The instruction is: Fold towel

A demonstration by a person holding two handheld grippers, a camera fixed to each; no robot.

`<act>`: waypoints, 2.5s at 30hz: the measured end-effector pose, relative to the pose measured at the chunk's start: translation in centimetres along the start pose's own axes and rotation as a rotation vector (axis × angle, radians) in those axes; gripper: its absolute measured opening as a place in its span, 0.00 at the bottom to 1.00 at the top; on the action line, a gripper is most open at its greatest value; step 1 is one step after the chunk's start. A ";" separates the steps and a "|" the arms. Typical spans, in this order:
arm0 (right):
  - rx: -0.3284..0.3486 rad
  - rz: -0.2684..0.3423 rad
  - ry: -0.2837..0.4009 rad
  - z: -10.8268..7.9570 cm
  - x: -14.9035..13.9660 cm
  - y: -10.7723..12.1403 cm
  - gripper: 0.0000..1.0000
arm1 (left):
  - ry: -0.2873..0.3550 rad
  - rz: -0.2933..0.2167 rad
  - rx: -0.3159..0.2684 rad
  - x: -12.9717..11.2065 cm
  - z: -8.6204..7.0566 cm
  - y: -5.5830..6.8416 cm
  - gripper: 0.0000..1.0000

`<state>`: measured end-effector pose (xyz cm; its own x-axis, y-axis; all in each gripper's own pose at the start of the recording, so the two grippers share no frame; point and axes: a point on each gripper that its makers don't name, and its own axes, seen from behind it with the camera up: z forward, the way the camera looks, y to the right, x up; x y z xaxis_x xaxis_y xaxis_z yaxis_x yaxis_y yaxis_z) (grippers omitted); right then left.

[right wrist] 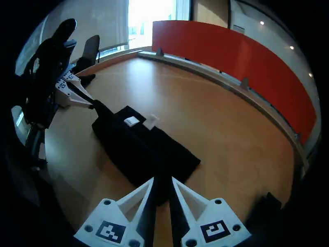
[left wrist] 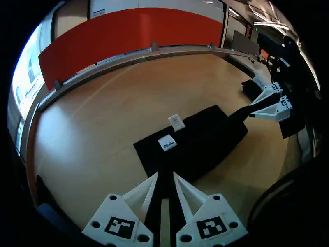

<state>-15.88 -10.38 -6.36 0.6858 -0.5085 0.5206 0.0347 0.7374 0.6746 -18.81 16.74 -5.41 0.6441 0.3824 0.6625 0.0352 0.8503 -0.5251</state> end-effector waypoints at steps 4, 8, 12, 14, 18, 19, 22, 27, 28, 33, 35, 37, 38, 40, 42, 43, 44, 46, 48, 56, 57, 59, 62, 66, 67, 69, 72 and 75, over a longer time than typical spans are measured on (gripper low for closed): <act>-0.001 0.003 -0.009 0.5 -0.2 0.3 0.16 | -0.003 0.001 -0.002 -0.1 0.7 -0.1 0.10; -0.007 0.011 -0.018 1.2 -0.5 0.8 0.16 | -0.002 0.007 -0.003 0.0 1.5 -0.3 0.11; -0.005 0.027 -0.027 1.9 -0.7 1.0 0.16 | -0.007 0.019 0.002 -0.2 2.5 -0.7 0.11; -0.007 0.034 -0.029 2.3 -0.8 1.2 0.17 | -0.005 0.025 0.007 -0.1 2.9 -0.9 0.12; -0.013 0.047 -0.032 3.1 -0.9 1.6 0.17 | -0.001 0.031 0.016 0.1 3.8 -1.3 0.12; -0.015 0.051 -0.033 3.3 -0.9 1.6 0.17 | -0.001 0.032 0.018 0.1 4.0 -1.4 0.12; -0.026 0.062 -0.035 3.9 -0.9 1.9 0.17 | -0.001 0.033 0.018 0.2 4.7 -1.6 0.12; -0.049 0.082 -0.039 4.7 -1.2 2.5 0.18 | 0.007 0.035 0.013 0.2 5.5 -1.7 0.14; -0.052 0.086 -0.040 4.8 -1.3 2.6 0.19 | 0.007 0.035 0.013 0.2 5.6 -1.8 0.15; -0.066 0.104 -0.041 5.3 -1.5 2.8 0.24 | 0.006 0.046 0.020 -0.1 6.2 -2.0 0.26; -0.075 0.109 -0.042 5.4 -1.6 3.0 0.29 | 0.005 0.057 0.029 -0.2 6.4 -2.2 0.30; -0.086 0.113 -0.041 5.6 -1.7 3.2 0.35 | 0.005 0.067 0.037 -0.2 6.5 -2.4 0.34; -0.092 0.114 -0.041 5.7 -1.7 3.3 0.38 | 0.006 0.072 0.042 -0.2 6.5 -2.4 0.36; -0.104 0.117 -0.040 5.8 -1.7 3.6 0.42 | 0.007 0.079 0.051 -0.1 6.6 -2.6 0.40; -0.116 0.120 -0.040 5.9 -1.7 3.8 0.43 | 0.009 0.084 0.061 0.0 6.7 -2.9 0.40; -0.121 0.121 -0.039 6.0 -1.7 4.0 0.43 | 0.009 0.085 0.065 0.0 6.7 -3.0 0.41; -0.127 0.123 -0.039 6.1 -1.7 4.1 0.44 | 0.010 0.086 0.070 0.1 6.7 -3.2 0.41; -0.133 0.127 -0.038 6.2 -1.6 4.4 0.45 | 0.011 0.087 0.079 0.2 6.8 -3.4 0.41; -0.138 0.131 -0.037 6.2 -1.5 4.7 0.49 | 0.013 0.088 0.088 0.3 6.8 -3.7 0.41; -0.173 0.126 -0.031 6.3 -0.9 6.2 0.58 | 0.023 0.098 0.117 1.2 7.0 -4.8 0.42; -0.177 0.125 -0.030 6.3 -0.8 6.4 0.59 | 0.024 0.098 0.120 1.3 7.0 -4.9 0.42; -0.184 0.122 -0.026 6.3 -0.5 6.7 0.60 | 0.026 0.097 0.126 1.5 7.0 -5.2 0.47; -0.188 0.121 -0.021 6.3 -0.3 6.8 0.65 | 0.031 0.094 0.128 1.8 6.9 -5.4 0.64; -0.193 0.124 -0.018 6.2 -0.1 6.9 0.70 | 0.028 0.086 0.129 1.9 6.7 -5.6 0.86; -0.195 0.126 -0.015 6.2 0.0 6.9 0.79 | 0.026 0.082 0.129 1.8 6.6 -5.7 0.90; -0.199 0.130 -0.009 6.1 0.1 7.0 0.94 | 0.020 0.073 0.127 1.7 6.5 -5.7 0.94; -0.200 0.138 -0.002 5.9 0.2 6.9 1.00 | 0.015 0.053 0.118 1.5 6.3 -5.6 0.94; -0.202 0.141 -0.001 5.7 0.0 6.7 1.00 | 0.012 0.039 0.112 1.3 6.2 -5.6 0.94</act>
<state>-19.74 -7.94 1.17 0.6936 -0.3941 0.6029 0.0830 0.8752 0.4767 -22.90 14.74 1.65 0.6527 0.4125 0.6355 -0.0758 0.8702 -0.4869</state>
